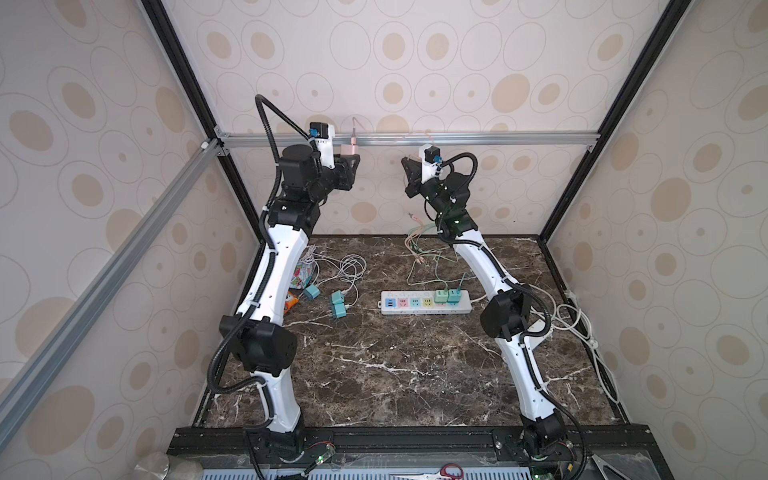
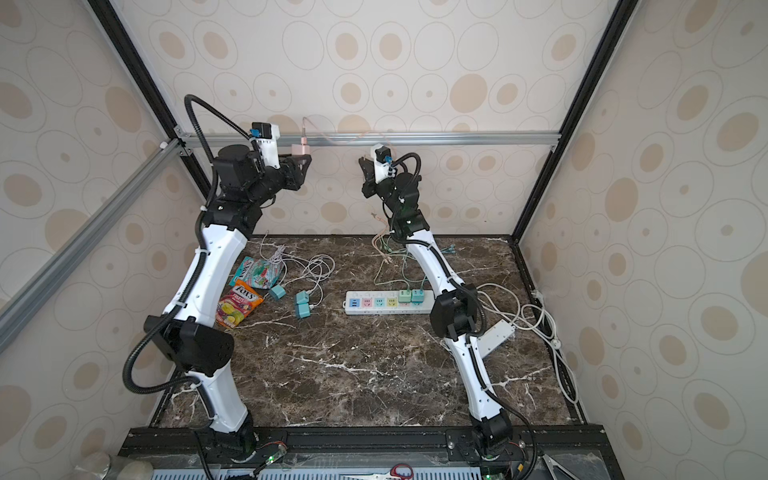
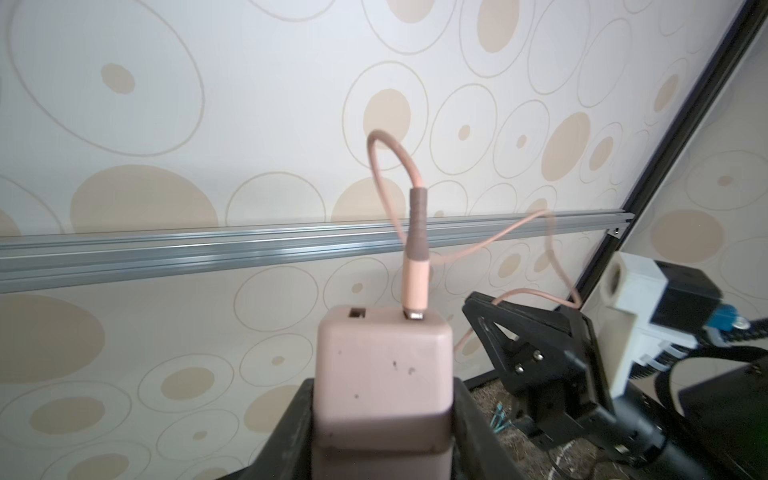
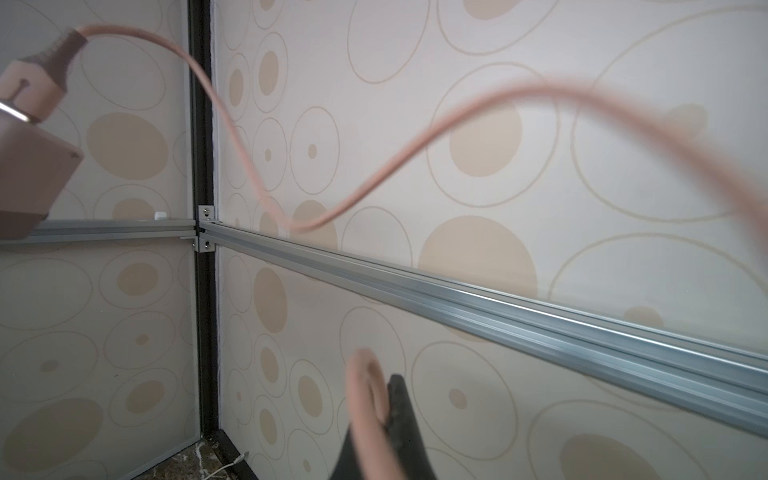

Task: Insert the plug
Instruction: 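Raise both grippers high, pulling the pink cable free of the pile, then lower both grippers toward the power strip, carrying the pink charger and cable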

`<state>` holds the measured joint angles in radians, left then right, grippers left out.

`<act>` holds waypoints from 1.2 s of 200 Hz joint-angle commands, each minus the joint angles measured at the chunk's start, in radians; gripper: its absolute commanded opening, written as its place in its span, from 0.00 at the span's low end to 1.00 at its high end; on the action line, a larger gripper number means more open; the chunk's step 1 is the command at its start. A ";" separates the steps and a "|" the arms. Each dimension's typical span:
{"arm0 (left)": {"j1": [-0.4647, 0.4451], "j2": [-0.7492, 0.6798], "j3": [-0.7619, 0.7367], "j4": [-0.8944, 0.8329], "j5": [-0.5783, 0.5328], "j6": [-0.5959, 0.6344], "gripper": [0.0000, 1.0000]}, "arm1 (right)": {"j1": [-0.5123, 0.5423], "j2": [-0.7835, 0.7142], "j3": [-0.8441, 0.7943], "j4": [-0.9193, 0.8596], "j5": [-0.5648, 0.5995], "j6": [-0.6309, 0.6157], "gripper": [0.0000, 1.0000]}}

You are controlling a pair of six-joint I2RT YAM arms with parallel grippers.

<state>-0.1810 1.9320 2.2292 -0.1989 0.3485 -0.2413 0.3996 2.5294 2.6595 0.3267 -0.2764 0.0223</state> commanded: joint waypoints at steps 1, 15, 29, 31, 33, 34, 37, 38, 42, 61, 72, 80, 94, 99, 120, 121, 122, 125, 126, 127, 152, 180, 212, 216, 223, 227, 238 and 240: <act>-0.006 0.052 0.088 0.081 -0.019 0.006 0.00 | -0.029 0.024 0.012 0.016 -0.041 0.017 0.04; -0.010 0.058 0.063 0.082 -0.027 0.018 0.00 | -0.030 0.035 -0.011 -0.033 -0.100 -0.011 0.06; -0.016 0.045 -0.005 0.067 -0.031 0.037 0.00 | -0.030 0.046 -0.048 -0.097 -0.138 -0.028 0.09; -0.016 0.042 -0.018 0.064 -0.032 0.040 0.00 | -0.030 0.046 -0.056 -0.107 -0.139 -0.031 0.10; -0.016 0.039 -0.028 0.061 -0.031 0.043 0.00 | -0.030 0.047 -0.062 -0.116 -0.138 -0.033 0.10; -0.017 0.038 -0.036 0.059 -0.031 0.045 0.00 | -0.030 0.047 -0.068 -0.119 -0.138 -0.034 0.10; -0.018 0.033 -0.060 0.055 -0.031 0.050 0.00 | -0.029 0.044 -0.085 -0.129 -0.137 -0.039 0.11; -0.018 0.031 -0.068 0.053 -0.031 0.051 0.00 | -0.030 0.044 -0.091 -0.132 -0.136 -0.040 0.11; -0.020 0.025 -0.098 0.047 -0.033 0.059 0.00 | -0.030 0.041 -0.112 -0.144 -0.130 -0.048 0.12; -0.027 -0.002 -0.222 0.000 -0.071 0.088 0.00 | -0.030 0.018 -0.189 -0.244 -0.091 -0.079 0.26; -0.028 -0.006 -0.264 -0.053 -0.112 0.102 0.00 | -0.031 0.002 -0.211 -0.342 -0.072 -0.111 0.38; -0.028 -0.007 -0.285 -0.090 -0.161 0.103 0.00 | -0.033 -0.016 -0.235 -0.407 -0.062 -0.132 0.47; -0.028 -0.006 -0.315 -0.137 -0.246 0.096 0.00 | -0.037 -0.065 -0.304 -0.489 -0.052 -0.160 0.58; -0.028 -0.004 -0.322 -0.152 -0.262 0.094 0.00 | -0.039 -0.086 -0.334 -0.514 -0.049 -0.170 0.62; -0.027 0.016 -0.326 -0.201 -0.284 0.091 0.00 | -0.047 -0.185 -0.487 -0.598 -0.031 -0.210 0.77; -0.027 0.019 -0.326 -0.203 -0.284 0.091 0.00 | -0.047 -0.190 -0.495 -0.602 -0.028 -0.211 0.77; -0.027 0.020 -0.326 -0.205 -0.284 0.091 0.00 | -0.048 -0.194 -0.502 -0.604 -0.025 -0.213 0.78; -0.028 0.023 -0.327 -0.210 -0.284 0.091 0.00 | -0.048 -0.209 -0.519 -0.612 -0.015 -0.218 0.79; -0.028 0.023 -0.327 -0.211 -0.284 0.091 0.00 | -0.048 -0.214 -0.529 -0.615 -0.013 -0.220 0.79; -0.028 0.024 -0.326 -0.212 -0.284 0.091 0.00 | -0.049 -0.218 -0.537 -0.617 -0.009 -0.221 0.80; -0.029 0.042 -0.335 -0.223 -0.250 0.100 0.00 | -0.064 -0.336 -0.710 -0.644 0.046 -0.242 0.98; -0.045 0.047 -0.344 -0.232 -0.187 0.155 0.00 | -0.076 -0.443 -0.813 -0.693 0.033 -0.224 1.00; -0.101 0.047 -0.359 -0.249 -0.169 0.262 0.00 | -0.076 -0.517 -0.843 -0.758 -0.011 -0.159 1.00; -0.109 0.046 -0.362 -0.249 -0.169 0.274 0.00 | -0.077 -0.522 -0.843 -0.766 -0.017 -0.144 1.00; -0.122 0.045 -0.370 -0.245 -0.169 0.295 0.00 | -0.076 -0.532 -0.843 -0.779 -0.027 -0.117 1.00; -0.128 0.044 -0.373 -0.245 -0.168 0.306 0.00 | -0.077 -0.540 -0.843 -0.786 -0.031 -0.102 1.00; -0.143 0.044 -0.381 -0.245 -0.160 0.334 0.00 | -0.077 -0.554 -0.850 -0.791 -0.033 -0.030 0.99; -0.146 0.044 -0.383 -0.245 -0.158 0.338 0.00 | -0.077 -0.556 -0.851 -0.793 -0.030 -0.015 0.99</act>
<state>-0.2859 1.9694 1.8534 -0.4362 0.1577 -0.0216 0.3195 2.0109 1.8347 -0.3939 -0.2783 -0.1219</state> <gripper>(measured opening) 0.431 0.992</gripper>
